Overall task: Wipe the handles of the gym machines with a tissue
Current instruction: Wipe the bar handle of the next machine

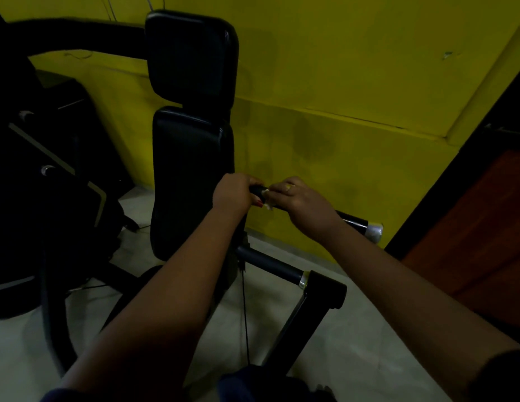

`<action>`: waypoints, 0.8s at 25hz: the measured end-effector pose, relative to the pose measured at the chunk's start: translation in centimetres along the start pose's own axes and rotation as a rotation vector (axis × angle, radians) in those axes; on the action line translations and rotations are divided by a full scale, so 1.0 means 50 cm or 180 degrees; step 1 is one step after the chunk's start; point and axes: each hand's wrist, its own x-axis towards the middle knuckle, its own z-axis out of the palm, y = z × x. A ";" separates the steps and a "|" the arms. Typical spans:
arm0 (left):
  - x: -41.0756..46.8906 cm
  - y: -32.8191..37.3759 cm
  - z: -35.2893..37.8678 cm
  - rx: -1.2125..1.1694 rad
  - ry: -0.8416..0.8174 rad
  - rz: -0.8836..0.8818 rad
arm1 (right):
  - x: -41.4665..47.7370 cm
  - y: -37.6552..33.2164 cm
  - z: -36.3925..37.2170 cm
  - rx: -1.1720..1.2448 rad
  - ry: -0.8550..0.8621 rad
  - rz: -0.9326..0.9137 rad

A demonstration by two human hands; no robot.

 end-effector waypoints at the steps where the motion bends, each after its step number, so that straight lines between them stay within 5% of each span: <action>1: -0.001 -0.002 0.000 -0.0015 0.0014 0.0001 | -0.005 0.007 -0.005 0.0025 -0.0102 -0.0072; 8: -0.019 0.004 0.011 -0.0234 0.0173 -0.0252 | -0.068 0.049 -0.051 0.0480 -0.0057 -0.0290; 12: -0.034 0.022 0.005 -0.0256 0.0417 -0.0457 | 0.062 0.029 -0.045 0.1136 -0.0770 0.0516; 15: -0.037 0.036 0.001 -0.0304 0.0399 -0.0723 | 0.071 0.075 -0.061 0.1571 -0.0801 0.0714; 20: -0.036 0.040 0.013 -0.0522 0.0557 -0.0996 | 0.001 0.151 -0.050 0.3430 -0.1219 0.1872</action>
